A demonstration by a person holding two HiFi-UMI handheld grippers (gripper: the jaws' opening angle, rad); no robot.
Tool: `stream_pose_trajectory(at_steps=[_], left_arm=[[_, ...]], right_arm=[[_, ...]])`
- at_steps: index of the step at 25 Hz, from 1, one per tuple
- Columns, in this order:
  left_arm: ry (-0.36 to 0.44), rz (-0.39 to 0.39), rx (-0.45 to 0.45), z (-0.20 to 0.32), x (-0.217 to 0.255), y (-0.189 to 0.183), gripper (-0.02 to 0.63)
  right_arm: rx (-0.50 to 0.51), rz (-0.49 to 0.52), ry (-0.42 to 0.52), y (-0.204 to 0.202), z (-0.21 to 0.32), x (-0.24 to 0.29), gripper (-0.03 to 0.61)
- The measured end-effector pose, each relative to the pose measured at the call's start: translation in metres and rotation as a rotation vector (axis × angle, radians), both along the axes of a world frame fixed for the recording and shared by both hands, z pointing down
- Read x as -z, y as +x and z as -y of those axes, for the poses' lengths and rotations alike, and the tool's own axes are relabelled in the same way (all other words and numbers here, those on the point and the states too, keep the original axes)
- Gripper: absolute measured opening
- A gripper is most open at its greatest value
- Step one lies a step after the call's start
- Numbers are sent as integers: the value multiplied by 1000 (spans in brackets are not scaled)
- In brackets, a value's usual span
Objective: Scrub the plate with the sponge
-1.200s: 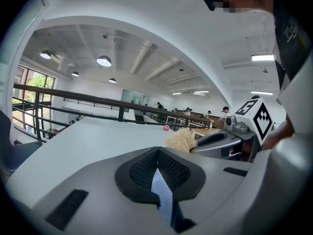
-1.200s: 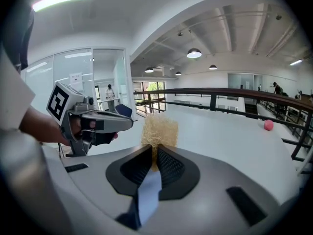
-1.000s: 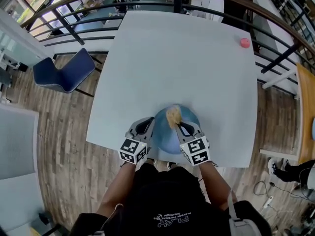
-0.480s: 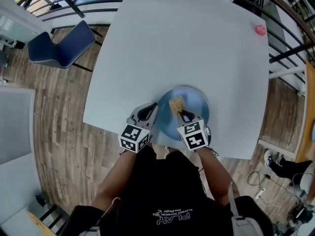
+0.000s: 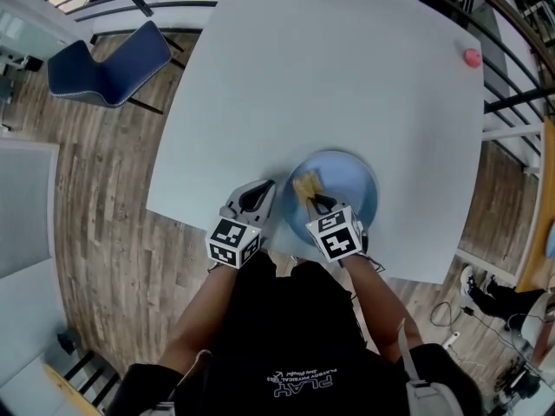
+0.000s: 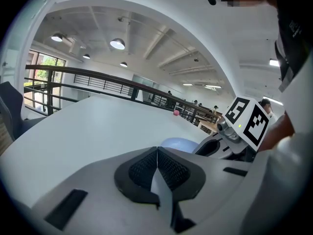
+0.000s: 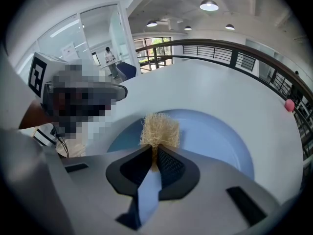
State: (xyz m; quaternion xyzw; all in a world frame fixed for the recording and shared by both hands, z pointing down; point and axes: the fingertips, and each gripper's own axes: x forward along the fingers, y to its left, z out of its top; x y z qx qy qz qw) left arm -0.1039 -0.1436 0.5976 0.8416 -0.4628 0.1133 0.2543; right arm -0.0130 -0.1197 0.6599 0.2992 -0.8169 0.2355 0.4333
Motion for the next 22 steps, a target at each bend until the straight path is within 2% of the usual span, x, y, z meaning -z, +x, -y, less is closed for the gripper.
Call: stream_pose_trajectory(at_steps=[6, 13, 22], left_arm=[[-27, -27, 1, -7, -2, 0, 12], [-52, -49, -32, -19, -6, 14, 12], [-49, -35, -73, -19, -4, 21, 12]], right_arm=[[-19, -15, -9, 2, 6, 0, 44], [-93, -19, -8, 19, 16, -4, 44], [-188, -39, 8, 50, 27, 0, 44]])
